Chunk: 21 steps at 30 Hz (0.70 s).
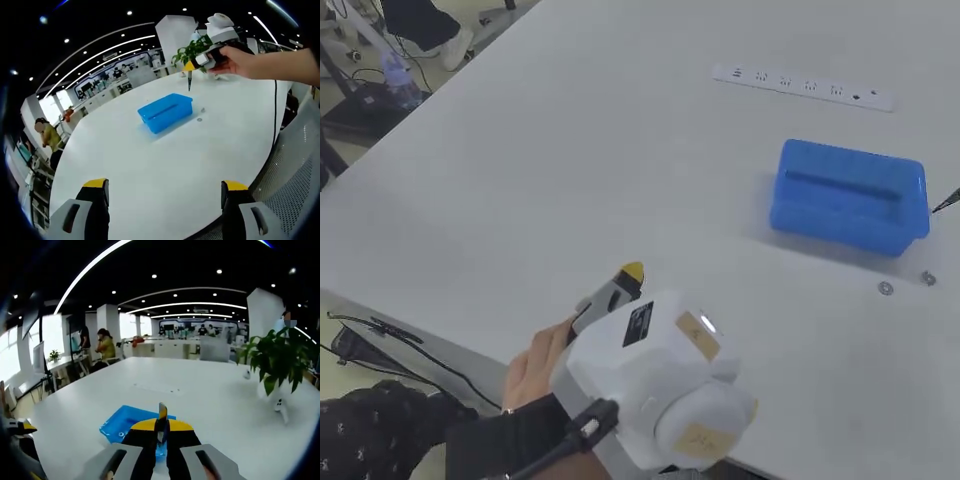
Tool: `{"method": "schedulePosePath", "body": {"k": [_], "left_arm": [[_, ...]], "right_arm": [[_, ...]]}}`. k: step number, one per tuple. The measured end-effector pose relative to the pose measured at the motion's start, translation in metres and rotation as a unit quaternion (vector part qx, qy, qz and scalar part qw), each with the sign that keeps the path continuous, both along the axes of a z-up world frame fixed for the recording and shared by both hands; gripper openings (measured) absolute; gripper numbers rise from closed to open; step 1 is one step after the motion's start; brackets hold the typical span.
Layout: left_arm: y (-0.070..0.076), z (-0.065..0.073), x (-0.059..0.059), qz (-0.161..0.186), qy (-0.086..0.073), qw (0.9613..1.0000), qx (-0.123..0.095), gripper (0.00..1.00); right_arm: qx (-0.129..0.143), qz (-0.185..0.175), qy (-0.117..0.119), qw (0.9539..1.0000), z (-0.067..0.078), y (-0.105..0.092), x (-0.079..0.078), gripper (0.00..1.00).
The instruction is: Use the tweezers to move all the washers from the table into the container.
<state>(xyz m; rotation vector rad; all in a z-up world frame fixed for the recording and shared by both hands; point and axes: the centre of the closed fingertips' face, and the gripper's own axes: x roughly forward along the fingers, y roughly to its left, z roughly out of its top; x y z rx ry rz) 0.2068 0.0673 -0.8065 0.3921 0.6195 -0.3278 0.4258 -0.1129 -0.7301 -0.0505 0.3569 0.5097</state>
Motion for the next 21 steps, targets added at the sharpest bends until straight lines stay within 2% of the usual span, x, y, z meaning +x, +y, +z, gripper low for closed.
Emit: {"method": "schedulePosePath", "body": {"k": [5,10,21], "left_arm": [[0.000,-0.001,0.000,-0.001,0.002,1.0000,0.001,0.96],[0.000,-0.002,0.000,-0.001,0.004,1.0000,0.002,0.96],[-0.001,-0.003,-0.001,-0.003,0.008,1.0000,0.003,0.95]], "right_arm": [[-0.003,-0.015,0.004,0.9999,-0.006,-0.013,0.000,0.02],[-0.012,-0.020,0.014,0.9996,-0.019,-0.021,-0.001,0.02],[-0.029,-0.027,0.040,0.9984,-0.051,-0.023,-0.004,0.03]]}}
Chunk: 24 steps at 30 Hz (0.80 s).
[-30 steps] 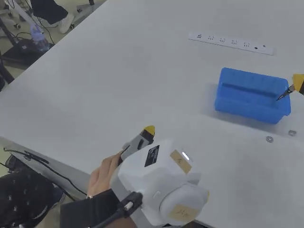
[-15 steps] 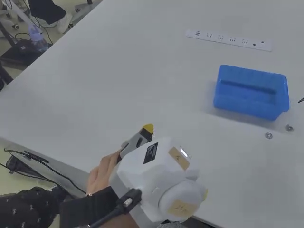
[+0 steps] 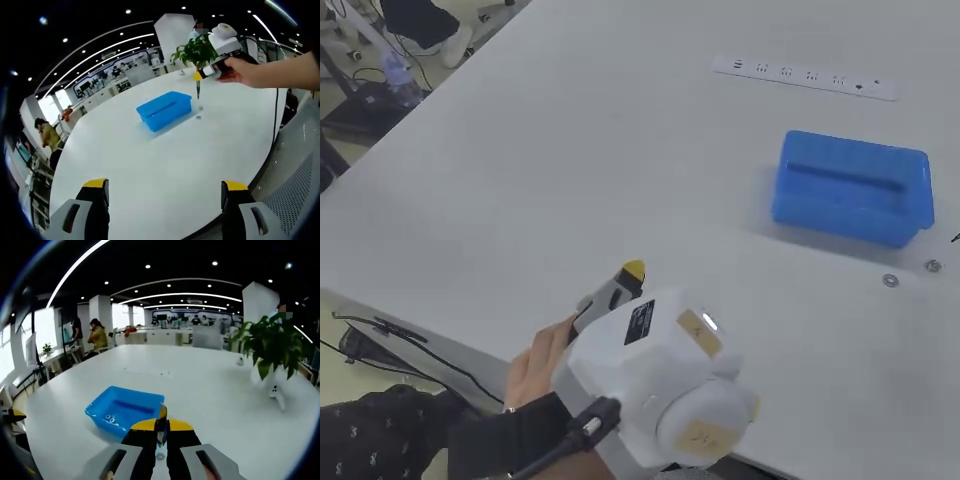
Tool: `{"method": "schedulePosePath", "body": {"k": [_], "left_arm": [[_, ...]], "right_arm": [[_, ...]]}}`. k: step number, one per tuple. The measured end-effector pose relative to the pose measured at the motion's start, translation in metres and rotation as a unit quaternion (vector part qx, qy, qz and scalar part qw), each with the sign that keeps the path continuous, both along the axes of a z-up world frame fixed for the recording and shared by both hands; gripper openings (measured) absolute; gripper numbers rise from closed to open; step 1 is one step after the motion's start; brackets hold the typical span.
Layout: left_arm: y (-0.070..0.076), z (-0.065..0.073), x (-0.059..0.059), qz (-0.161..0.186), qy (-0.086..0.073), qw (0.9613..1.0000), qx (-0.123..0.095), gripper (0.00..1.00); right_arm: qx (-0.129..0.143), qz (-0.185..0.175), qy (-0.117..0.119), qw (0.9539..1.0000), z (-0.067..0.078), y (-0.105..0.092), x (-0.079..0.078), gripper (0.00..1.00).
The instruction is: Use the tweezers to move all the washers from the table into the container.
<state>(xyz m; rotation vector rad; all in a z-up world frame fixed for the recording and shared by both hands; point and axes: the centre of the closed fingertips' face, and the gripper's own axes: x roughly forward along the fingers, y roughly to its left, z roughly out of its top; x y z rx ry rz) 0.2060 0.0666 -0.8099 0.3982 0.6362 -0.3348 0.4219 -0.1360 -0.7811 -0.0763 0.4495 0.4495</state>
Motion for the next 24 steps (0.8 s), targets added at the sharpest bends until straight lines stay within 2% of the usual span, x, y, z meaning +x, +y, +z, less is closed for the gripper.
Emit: {"method": "schedulePosePath", "body": {"k": [11,24], "left_arm": [[-0.001,-0.001,-0.001,-0.002,0.003,1.0000,0.000,0.95],[0.001,-0.001,0.000,0.002,0.004,1.0000,0.002,0.95]], "right_arm": [[-0.015,0.004,0.014,0.9998,-0.018,0.000,0.001,0.03],[-0.024,0.004,0.026,0.9994,-0.031,-0.001,0.000,0.03]]}}
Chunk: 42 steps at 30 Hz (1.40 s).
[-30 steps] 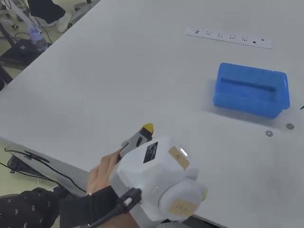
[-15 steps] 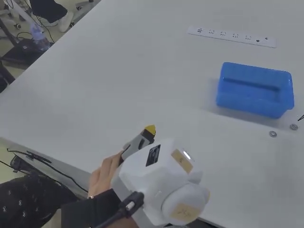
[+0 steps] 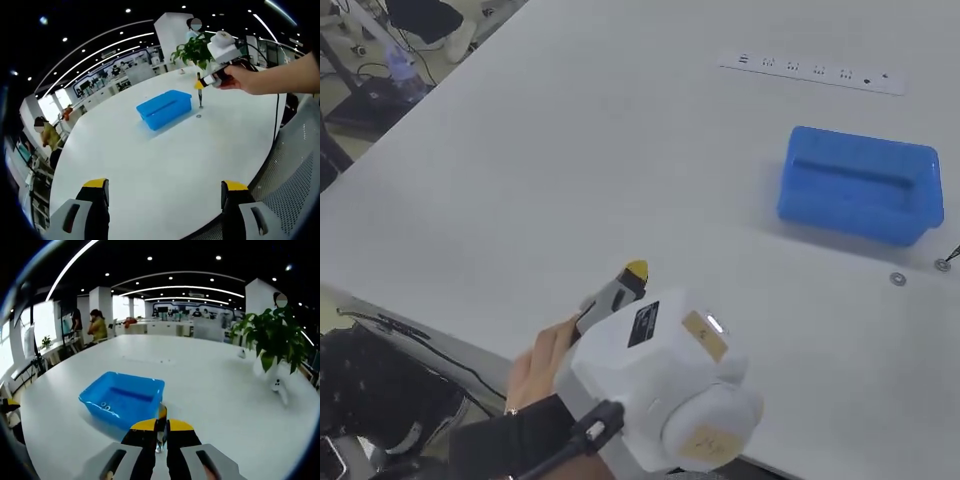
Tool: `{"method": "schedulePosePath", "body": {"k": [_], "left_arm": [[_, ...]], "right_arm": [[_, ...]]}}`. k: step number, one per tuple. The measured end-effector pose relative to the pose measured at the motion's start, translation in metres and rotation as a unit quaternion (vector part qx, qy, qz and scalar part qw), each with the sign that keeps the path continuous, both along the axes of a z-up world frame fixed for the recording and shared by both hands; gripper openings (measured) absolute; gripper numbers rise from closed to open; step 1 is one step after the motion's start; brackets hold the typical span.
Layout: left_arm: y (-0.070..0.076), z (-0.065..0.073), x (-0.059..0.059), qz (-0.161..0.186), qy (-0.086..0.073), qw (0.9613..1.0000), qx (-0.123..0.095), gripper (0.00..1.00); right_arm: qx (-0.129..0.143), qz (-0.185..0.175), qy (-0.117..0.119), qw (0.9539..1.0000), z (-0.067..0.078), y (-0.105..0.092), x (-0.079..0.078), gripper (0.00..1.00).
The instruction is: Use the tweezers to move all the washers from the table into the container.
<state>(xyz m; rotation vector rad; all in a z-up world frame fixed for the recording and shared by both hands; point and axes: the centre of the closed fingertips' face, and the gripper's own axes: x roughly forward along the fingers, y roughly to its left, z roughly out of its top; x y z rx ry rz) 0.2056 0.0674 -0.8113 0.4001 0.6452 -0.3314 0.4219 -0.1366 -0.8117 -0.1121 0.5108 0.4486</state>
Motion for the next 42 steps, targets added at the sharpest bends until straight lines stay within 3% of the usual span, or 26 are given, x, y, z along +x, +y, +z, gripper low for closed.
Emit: {"method": "schedulePosePath", "body": {"k": [14,22,33,42], "left_arm": [[0.001,0.000,0.000,0.002,0.001,1.0000,0.001,0.95],[0.001,0.001,0.000,0.003,-0.002,1.0000,0.001,0.95],[0.002,0.003,0.001,0.005,-0.007,1.0000,-0.001,0.95],[0.001,0.005,0.001,0.004,-0.010,0.9999,-0.002,0.95]], "right_arm": [[-0.022,0.010,-0.016,0.9996,-0.002,0.002,-0.004,0.02],[-0.020,0.004,0.000,0.9998,-0.001,0.001,-0.002,0.01],[-0.015,0.000,-0.006,0.9999,0.015,-0.001,-0.002,0.01],[-0.019,0.007,-0.028,0.9994,0.038,0.002,0.000,0.01]]}}
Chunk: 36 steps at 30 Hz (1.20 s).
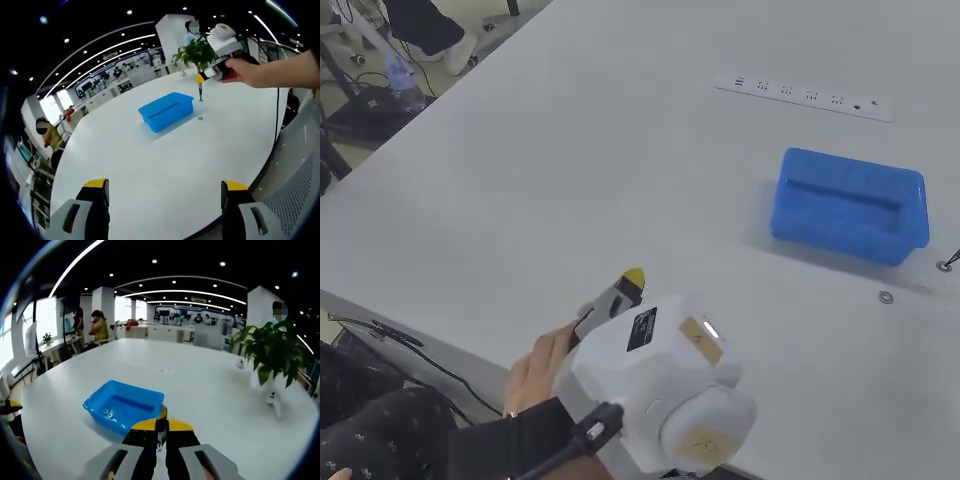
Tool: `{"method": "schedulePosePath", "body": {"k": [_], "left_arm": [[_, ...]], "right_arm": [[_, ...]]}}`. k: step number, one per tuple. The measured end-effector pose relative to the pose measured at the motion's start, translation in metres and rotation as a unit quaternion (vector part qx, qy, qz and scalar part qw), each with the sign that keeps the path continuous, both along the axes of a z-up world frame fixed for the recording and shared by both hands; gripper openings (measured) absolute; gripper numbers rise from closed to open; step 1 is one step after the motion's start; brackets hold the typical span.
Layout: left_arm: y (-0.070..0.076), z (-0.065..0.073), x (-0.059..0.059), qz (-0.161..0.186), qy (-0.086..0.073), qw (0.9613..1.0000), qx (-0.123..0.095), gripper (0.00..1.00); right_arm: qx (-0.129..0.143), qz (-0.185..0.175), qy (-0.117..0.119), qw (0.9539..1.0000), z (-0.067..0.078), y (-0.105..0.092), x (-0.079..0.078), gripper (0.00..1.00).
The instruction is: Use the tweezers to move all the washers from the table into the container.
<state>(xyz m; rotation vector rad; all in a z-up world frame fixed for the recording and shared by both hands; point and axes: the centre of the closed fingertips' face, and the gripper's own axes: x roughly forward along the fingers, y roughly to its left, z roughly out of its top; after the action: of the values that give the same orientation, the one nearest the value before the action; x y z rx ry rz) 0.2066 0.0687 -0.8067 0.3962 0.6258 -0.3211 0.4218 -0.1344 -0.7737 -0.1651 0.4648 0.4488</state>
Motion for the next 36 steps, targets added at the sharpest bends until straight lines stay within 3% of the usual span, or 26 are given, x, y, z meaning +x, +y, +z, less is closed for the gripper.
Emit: {"method": "schedulePosePath", "body": {"k": [9,22,30,36], "left_arm": [[0.001,0.000,0.000,0.001,-0.001,1.0000,0.002,0.95],[0.001,0.000,0.000,0.001,-0.002,1.0000,0.003,0.95],[0.002,0.000,0.001,0.004,-0.002,1.0000,0.004,0.95],[0.002,-0.001,0.001,0.003,-0.001,1.0000,0.005,0.95]], "right_arm": [[0.005,0.009,-0.023,0.9997,0.023,0.007,0.008,0.01],[0.014,0.026,-0.045,0.9986,0.043,0.028,0.018,0.01],[0.016,0.053,-0.038,0.9977,0.038,0.053,0.017,0.01],[0.020,0.061,-0.029,0.9975,0.026,0.066,0.018,0.01]]}}
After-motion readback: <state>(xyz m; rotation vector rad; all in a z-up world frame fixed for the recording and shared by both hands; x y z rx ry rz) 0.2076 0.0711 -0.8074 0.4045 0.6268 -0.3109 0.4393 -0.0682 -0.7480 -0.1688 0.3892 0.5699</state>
